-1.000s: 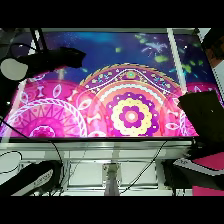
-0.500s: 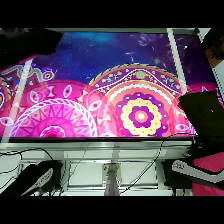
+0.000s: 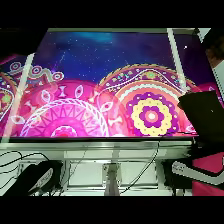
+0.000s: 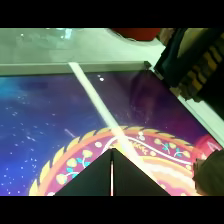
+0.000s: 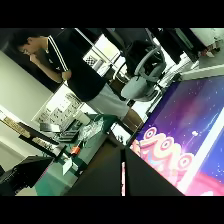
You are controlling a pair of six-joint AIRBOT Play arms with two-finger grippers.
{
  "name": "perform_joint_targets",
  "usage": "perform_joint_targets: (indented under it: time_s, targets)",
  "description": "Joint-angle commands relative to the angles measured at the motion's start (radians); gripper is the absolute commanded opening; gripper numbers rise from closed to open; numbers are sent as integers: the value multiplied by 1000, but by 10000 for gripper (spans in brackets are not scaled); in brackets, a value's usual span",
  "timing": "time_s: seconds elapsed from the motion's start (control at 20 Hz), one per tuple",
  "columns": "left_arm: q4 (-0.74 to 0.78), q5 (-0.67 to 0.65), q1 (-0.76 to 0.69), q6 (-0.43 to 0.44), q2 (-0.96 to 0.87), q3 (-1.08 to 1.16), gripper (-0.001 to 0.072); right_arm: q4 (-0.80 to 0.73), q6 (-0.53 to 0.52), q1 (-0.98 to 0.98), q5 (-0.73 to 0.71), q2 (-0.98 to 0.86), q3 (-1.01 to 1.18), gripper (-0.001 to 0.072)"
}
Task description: Fold the clothes and pants, and hang the long-sleeved shirts on hangers.
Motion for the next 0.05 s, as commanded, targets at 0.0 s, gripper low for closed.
perform_joint_targets:
  time_s: [0.0]
  targets:
    - [1, -3, 1, 0, 2, 2, 19, 0, 0, 7, -2, 0, 3, 18]
